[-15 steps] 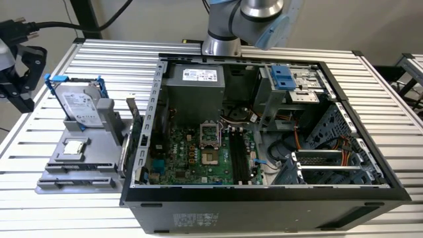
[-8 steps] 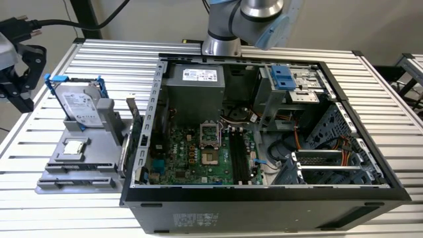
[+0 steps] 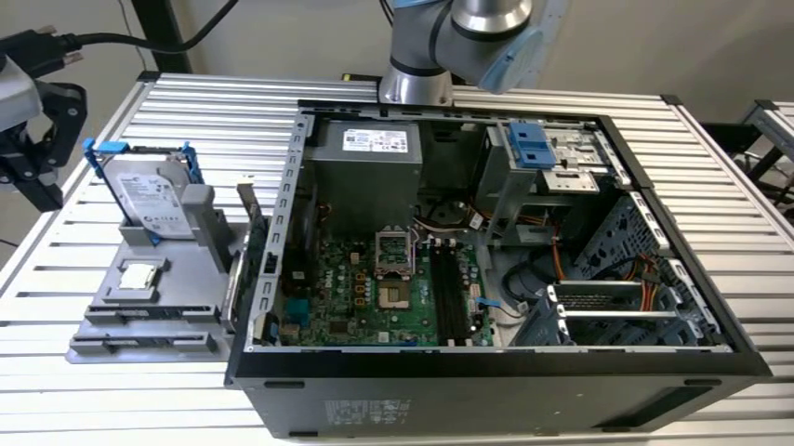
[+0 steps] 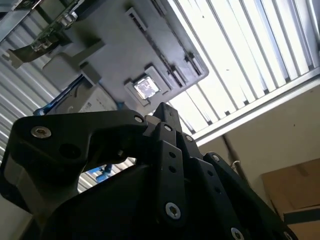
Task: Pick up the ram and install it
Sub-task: 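Pick up the ram and move it above insertion slot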
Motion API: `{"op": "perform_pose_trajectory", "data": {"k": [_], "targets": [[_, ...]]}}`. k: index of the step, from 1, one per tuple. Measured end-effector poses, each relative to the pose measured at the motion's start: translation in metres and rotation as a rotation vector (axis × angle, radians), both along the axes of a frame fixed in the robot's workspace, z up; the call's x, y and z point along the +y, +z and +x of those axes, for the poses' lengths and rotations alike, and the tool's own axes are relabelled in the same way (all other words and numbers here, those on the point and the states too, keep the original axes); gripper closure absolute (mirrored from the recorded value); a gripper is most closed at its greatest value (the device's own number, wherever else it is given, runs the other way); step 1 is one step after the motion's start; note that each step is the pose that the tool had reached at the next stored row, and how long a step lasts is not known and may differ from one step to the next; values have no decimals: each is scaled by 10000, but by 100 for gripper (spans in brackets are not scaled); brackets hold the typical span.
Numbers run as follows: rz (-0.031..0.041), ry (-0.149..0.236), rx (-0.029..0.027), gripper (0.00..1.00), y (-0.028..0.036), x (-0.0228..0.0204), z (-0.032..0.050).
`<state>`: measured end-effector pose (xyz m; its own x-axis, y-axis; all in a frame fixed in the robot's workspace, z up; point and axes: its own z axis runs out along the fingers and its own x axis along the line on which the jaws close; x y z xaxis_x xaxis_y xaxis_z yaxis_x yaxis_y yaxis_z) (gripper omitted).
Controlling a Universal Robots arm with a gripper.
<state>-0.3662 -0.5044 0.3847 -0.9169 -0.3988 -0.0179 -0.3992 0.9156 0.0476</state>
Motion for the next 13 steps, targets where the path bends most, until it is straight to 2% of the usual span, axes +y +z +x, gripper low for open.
{"op": "perform_pose_trajectory", "data": {"k": [6,13], "targets": [[0,526,0,100,1,0,0],[-1,1744,0,100,1,0,0]]}}
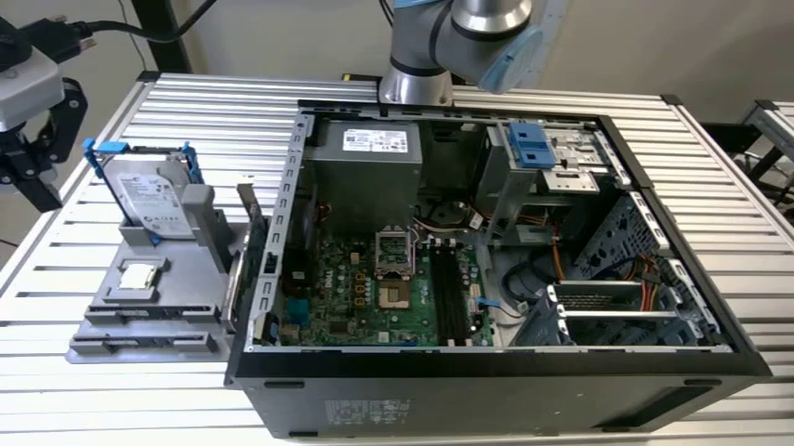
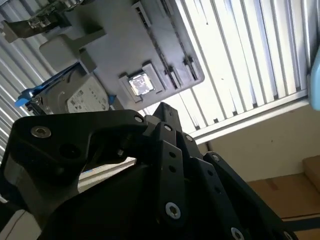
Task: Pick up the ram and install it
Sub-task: 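Pick up the ram and move it above insertion slot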
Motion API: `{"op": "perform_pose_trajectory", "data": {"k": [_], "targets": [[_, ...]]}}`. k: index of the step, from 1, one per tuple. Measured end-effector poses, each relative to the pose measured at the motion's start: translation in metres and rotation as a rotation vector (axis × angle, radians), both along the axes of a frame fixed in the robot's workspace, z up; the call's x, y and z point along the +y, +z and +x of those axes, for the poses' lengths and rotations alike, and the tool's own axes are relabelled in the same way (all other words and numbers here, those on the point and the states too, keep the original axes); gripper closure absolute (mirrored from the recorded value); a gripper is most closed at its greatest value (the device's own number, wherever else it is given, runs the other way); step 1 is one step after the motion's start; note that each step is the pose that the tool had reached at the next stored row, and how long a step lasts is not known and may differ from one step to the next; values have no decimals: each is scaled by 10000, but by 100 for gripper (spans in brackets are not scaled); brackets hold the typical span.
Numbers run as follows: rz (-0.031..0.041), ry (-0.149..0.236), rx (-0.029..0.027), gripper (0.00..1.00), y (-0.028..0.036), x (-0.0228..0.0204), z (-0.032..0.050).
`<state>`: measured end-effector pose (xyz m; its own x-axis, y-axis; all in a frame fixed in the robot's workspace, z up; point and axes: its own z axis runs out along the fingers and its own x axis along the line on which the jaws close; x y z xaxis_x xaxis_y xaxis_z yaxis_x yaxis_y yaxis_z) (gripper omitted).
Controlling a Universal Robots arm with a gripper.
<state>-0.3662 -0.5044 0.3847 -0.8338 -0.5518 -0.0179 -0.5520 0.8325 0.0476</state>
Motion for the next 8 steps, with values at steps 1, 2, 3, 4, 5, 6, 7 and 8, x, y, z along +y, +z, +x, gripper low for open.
{"op": "perform_pose_trajectory", "data": {"k": [1,2,3,4,5,6,7,8], "targets": [[0,186,0,100,0,0,0],[0,375,1,100,0,0,0],[0,556,0,100,0,0,0],[0,735,1,100,0,0,0],[0,909,0,100,0,0,0],[-3,1066,1,100,0,0,0],[-8,1191,0,100,0,0,0],[-22,1304,1,100,0,0,1]]}}
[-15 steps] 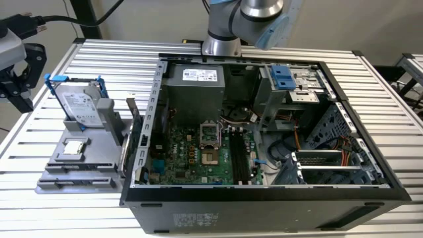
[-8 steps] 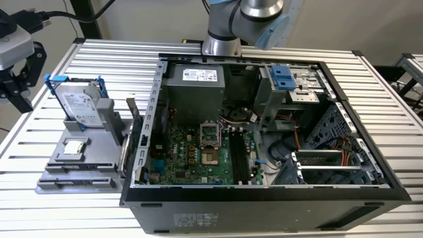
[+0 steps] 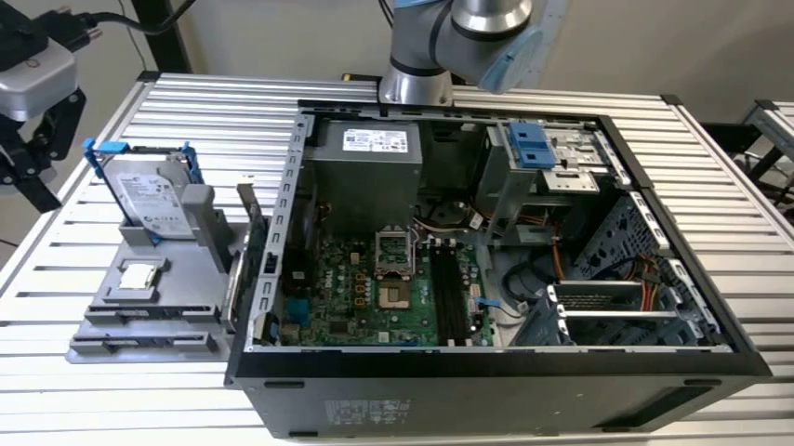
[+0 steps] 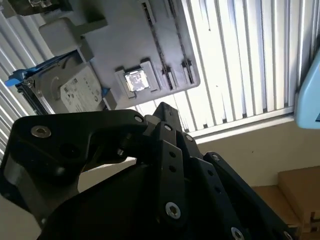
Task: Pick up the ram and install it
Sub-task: 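Pick up the ram and move it above insertion slot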
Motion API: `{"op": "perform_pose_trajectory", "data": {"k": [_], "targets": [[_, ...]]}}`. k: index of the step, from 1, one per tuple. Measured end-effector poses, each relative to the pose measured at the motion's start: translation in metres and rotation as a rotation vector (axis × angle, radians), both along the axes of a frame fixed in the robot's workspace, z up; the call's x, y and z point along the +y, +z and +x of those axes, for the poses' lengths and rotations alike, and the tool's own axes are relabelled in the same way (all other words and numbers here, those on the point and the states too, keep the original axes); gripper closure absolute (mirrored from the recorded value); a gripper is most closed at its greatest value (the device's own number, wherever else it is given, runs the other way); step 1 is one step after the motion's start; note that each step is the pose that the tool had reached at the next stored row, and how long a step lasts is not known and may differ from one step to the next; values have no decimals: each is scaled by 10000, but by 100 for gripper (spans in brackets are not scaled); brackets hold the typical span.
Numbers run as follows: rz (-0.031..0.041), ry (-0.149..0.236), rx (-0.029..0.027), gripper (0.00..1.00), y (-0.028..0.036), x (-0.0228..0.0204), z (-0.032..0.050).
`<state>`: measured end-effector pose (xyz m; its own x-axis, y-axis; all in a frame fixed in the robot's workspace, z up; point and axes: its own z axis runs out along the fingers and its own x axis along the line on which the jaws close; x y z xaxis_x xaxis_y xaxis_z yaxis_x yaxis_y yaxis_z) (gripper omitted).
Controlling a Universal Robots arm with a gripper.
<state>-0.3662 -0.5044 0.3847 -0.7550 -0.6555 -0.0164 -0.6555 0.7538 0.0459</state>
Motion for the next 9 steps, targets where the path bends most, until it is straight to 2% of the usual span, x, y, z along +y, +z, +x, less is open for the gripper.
{"op": "perform_pose_trajectory", "data": {"k": [2,9], "targets": [[-58,232,1,100,0,0,-1],[-64,1410,-4,100,1,0,-1]]}}
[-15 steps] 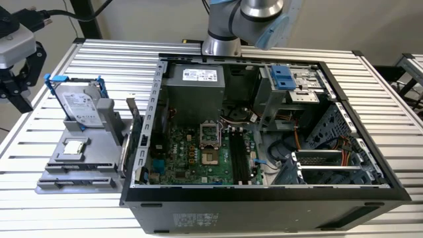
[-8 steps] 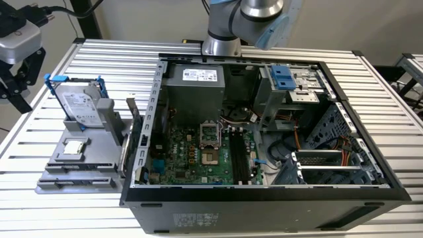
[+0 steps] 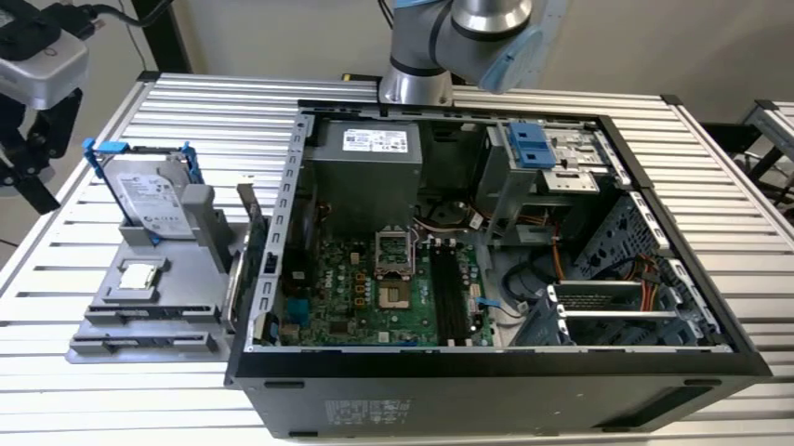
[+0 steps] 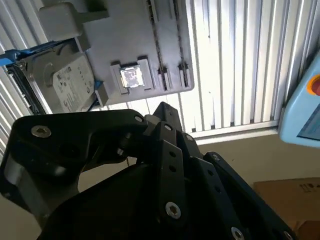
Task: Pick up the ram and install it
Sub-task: 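Pick up the ram and move it above insertion slot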
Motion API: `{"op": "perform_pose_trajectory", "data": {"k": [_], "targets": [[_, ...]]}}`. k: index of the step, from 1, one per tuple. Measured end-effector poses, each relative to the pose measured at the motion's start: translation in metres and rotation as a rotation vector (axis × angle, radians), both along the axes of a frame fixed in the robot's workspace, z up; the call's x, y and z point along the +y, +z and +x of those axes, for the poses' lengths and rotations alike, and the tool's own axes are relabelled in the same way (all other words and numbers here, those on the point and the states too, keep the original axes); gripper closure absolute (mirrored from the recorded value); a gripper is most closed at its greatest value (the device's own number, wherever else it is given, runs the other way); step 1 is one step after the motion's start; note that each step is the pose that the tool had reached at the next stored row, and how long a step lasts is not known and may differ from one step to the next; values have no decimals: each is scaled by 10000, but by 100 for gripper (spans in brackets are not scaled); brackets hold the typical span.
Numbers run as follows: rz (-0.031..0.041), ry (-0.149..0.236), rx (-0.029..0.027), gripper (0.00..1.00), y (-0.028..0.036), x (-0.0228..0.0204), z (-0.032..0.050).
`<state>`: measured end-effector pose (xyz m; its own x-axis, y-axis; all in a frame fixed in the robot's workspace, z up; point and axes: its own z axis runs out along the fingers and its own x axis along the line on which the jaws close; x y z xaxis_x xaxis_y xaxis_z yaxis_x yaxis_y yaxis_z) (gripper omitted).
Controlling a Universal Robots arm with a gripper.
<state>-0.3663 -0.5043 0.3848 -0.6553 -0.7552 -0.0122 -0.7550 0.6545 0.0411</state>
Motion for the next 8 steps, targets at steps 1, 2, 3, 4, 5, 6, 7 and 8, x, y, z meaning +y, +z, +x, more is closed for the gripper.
{"op": "perform_pose_trajectory", "data": {"k": [1,2,3,4,5,6,7,8], "targets": [[1,184,-2,100,0,0,0],[1,371,-7,100,0,0,0],[2,551,-11,100,-1,0,0],[1,736,-14,100,-1,0,0],[1,917,-16,100,-1,0,0],[1,1106,-19,100,-2,0,1],[0,1287,-24,100,-1,0,0],[0,1466,-33,100,-1,0,0]]}}
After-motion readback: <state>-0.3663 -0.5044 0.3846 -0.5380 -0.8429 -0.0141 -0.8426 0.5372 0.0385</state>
